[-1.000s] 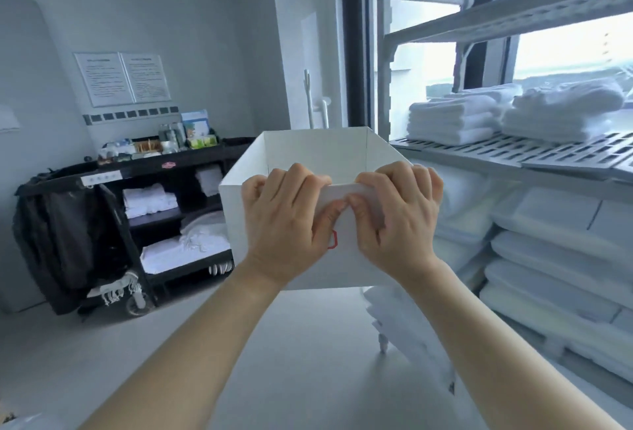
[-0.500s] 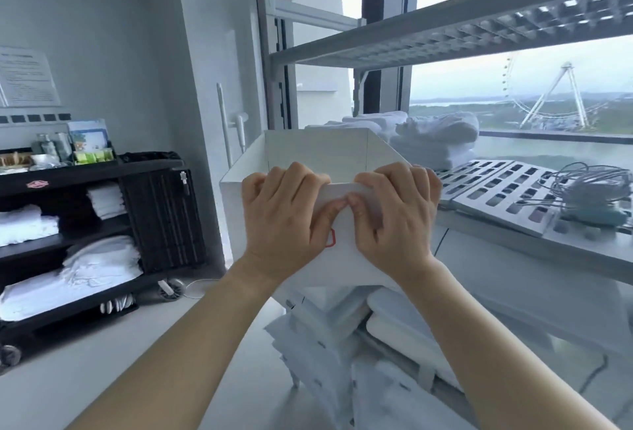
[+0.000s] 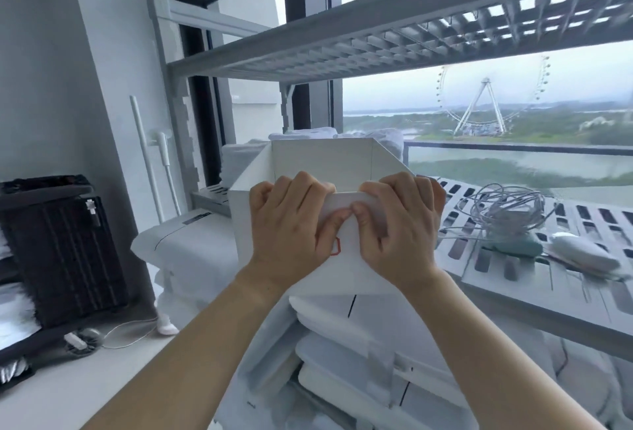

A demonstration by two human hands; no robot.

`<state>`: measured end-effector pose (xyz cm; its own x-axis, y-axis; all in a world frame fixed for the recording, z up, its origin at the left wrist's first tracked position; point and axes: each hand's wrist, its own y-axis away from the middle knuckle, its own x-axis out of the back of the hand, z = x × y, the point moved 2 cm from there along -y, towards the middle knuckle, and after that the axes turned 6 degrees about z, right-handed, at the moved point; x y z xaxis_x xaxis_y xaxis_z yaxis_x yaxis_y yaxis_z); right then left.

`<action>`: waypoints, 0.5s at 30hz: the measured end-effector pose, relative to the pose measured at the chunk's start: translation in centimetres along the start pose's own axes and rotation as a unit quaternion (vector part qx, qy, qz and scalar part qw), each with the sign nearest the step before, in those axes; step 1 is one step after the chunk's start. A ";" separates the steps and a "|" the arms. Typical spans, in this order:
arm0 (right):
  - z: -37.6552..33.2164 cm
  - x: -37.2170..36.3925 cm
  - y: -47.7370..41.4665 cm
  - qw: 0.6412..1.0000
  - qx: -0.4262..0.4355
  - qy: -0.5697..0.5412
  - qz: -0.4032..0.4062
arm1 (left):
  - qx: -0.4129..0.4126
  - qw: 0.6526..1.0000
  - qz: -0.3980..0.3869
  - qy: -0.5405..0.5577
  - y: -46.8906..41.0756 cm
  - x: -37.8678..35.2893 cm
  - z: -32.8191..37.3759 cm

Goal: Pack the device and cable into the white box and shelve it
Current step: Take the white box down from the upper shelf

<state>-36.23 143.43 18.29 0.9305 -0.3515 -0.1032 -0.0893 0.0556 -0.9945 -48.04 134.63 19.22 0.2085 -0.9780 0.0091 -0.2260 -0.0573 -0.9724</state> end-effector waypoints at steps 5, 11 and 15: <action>5.2 -2.5 0.3 1.000 0.008 0.023 0.003 | 0.004 0.999 0.005 0.036 0.0 -6.7 0.3; 11.4 -5.1 1.5 0.996 0.003 0.083 -0.018 | 0.009 0.998 -0.015 0.066 0.4 -14.2 1.2; 14.4 -5.8 2.1 0.994 -0.021 0.102 -0.043 | 0.014 0.998 -0.040 0.056 0.6 -17.7 2.3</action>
<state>-36.71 159.00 17.13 0.8444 -0.5354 -0.0158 -0.0313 -0.0199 -0.9993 -49.70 152.41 17.98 0.1158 -0.9870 0.1112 -0.1860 -0.1315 -0.9737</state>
